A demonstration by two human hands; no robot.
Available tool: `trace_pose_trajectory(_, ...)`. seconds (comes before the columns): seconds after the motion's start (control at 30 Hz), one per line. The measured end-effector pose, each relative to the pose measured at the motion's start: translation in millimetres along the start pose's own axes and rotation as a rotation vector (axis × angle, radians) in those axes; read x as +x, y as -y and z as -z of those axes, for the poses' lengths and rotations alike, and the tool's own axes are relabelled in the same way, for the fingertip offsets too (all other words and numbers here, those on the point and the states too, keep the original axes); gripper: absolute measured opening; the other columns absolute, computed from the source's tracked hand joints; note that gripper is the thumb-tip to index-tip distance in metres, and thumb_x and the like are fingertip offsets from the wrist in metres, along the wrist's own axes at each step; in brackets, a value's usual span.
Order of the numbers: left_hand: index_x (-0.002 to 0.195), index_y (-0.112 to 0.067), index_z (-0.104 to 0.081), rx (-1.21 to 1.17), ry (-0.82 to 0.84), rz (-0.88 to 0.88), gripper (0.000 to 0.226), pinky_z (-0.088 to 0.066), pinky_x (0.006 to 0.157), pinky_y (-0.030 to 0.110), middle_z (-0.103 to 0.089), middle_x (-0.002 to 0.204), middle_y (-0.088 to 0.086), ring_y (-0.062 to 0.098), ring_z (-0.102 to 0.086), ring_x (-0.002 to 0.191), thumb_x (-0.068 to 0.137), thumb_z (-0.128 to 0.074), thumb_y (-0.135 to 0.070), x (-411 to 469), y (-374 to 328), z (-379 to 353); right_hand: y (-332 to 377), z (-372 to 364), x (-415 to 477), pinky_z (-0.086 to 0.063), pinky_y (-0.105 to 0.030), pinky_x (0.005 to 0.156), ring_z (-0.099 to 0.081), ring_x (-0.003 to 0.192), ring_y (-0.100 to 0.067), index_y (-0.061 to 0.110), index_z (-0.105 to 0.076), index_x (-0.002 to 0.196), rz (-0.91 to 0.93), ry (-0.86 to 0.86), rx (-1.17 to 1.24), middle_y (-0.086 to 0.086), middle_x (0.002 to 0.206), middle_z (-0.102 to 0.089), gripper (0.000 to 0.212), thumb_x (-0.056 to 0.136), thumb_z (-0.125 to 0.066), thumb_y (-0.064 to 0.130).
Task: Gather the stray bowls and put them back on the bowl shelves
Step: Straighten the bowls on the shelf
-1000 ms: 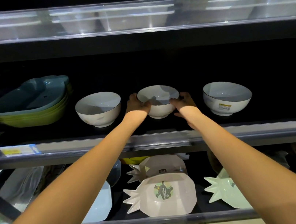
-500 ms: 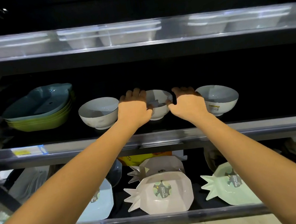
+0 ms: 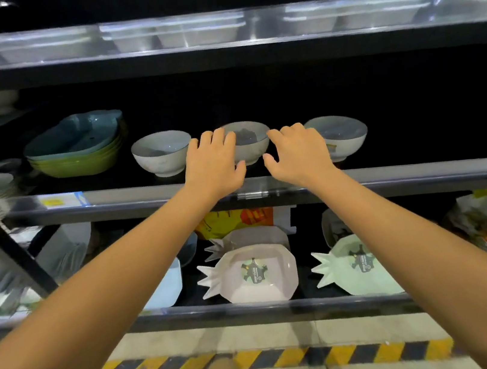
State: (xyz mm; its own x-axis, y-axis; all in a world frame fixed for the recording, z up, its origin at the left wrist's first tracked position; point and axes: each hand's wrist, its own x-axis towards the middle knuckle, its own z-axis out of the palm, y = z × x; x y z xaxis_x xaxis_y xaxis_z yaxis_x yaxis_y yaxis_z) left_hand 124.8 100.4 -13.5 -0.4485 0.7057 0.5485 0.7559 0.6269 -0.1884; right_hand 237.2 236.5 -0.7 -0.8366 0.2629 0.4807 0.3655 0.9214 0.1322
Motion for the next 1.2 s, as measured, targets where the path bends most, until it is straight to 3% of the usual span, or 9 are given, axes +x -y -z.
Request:
trace_pose_trajectory(0.2,0.132,-0.008,-0.046,-0.024,0.082,-0.018,0.067,-0.043,0.092,0.042,-0.055,0.132,0.011,0.031,-0.053,0.116,0.082,-0.029,-0.05,-17.7,4.8,-20.0,15.3,-20.8,-13.9,-0.044,-0.04,0.069,-0.06,0.092,-0.035,0.005,-0.062,0.109,-0.001,0.049,-0.005,-0.015,0.094,-0.067,0.059,0.082,-0.027,0.045)
trace_pose_trajectory(0.47,0.133,-0.008,-0.046,-0.106,0.281,-0.053,0.064,-0.04,0.095,0.044,-0.052,0.135,0.013,0.032,-0.051,0.12,0.083,-0.043,-0.048,-16.2,17.2,14.1,32.8,7.2,-8.2,-0.043,-0.04,0.072,-0.059,0.093,-0.034,0.008,-0.061,0.11,-0.021,0.276,0.063,-0.013,0.096,-0.067,0.05,0.08,-0.041,0.043)
trace_pose_trajectory(0.87,0.143,-0.014,-0.032,-0.172,0.625,-0.001,0.065,-0.028,0.111,0.045,-0.034,0.15,0.007,0.027,-0.033,0.136,0.089,-0.047,-0.046,-6.0,32.7,222.8,36.2,209.7,-15.3,-0.039,-0.041,0.093,-0.05,0.114,-0.029,0.015,-0.048,0.13,-0.044,0.52,0.168,-0.009,0.119,-0.059,0.049,0.09,-0.043,0.042)
trace_pose_trajectory(1.2,0.142,-0.014,-0.032,-0.164,0.679,-0.111,0.063,-0.029,0.109,0.045,-0.034,0.149,0.007,0.028,-0.034,0.135,0.09,-0.044,-0.047,-8.8,17.1,386.4,35.4,374.9,-50.5,-0.039,-0.042,0.095,-0.049,0.116,-0.031,0.012,-0.049,0.128,-0.1,0.548,0.148,-0.01,0.124,-0.059,0.048,0.089,-0.044,0.041)
